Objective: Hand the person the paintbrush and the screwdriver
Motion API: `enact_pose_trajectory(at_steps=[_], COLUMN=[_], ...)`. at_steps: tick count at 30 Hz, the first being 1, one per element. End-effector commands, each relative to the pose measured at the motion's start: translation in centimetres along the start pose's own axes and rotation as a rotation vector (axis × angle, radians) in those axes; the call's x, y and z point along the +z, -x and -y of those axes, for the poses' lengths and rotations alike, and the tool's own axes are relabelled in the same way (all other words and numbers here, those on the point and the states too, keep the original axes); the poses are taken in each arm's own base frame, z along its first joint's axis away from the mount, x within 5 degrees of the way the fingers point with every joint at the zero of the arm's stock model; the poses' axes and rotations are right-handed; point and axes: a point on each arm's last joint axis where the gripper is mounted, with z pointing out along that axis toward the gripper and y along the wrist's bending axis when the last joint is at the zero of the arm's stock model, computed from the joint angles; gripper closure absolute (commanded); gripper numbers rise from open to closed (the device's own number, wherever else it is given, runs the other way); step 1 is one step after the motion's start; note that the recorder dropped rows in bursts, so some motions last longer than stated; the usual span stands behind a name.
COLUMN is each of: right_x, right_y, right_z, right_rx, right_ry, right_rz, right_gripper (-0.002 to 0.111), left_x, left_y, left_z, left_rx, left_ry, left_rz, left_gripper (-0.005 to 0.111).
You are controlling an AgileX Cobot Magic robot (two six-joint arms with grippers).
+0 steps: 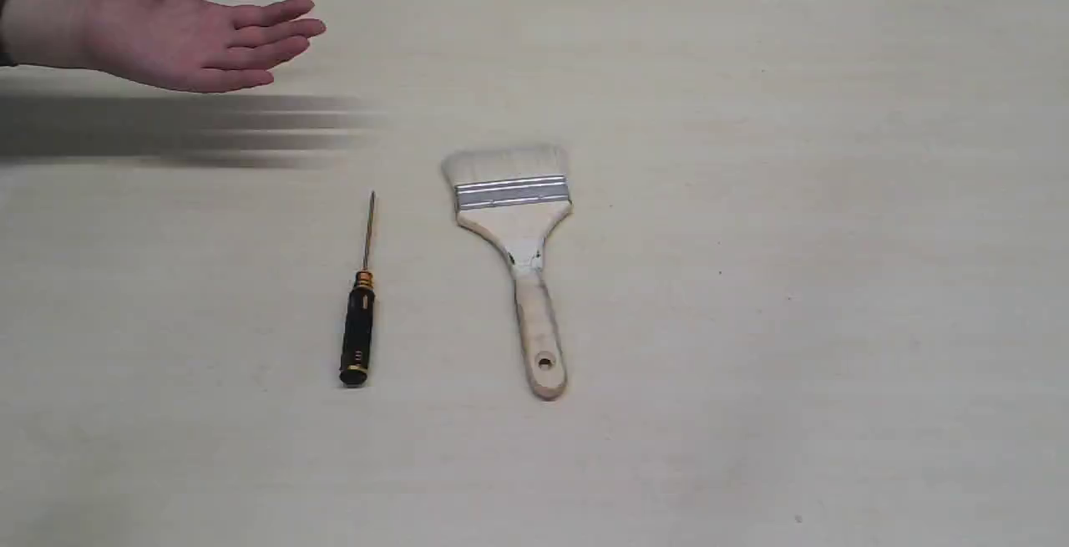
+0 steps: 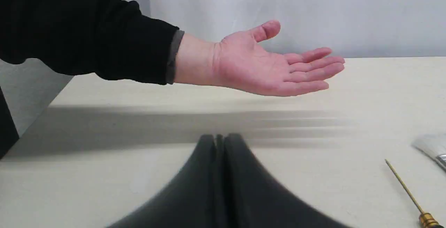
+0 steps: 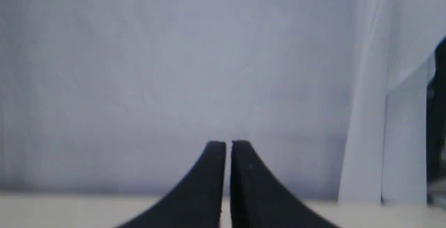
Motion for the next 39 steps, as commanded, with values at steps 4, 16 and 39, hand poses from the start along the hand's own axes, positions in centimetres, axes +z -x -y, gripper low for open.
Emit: enact_pose_trajectory(at_steps=[4,16,39], right_x=[-0.4,-0.8,9.5], right_y=[2.5,3.6,14.9], right_z=[0.1,0.5,-6.0], right_rx=[0.027,0.327,0.145], right_ry=[-0.007,0.012,0.647], right_rz=[0.287,0.419,-0.229], right_gripper=[0.104,0.104,0.104], left_x=[0.0,0.0,0.0], left_y=[0.0,0.0,0.0], left_z=[0.1,0.1,0.1], left_rx=[-0.005,-0.005,-0.001], left_ry=[-0.010,-0.010,-0.009], left_rz=[0.004,0.006,0.007], left_gripper=[0.107,0.107,0.107])
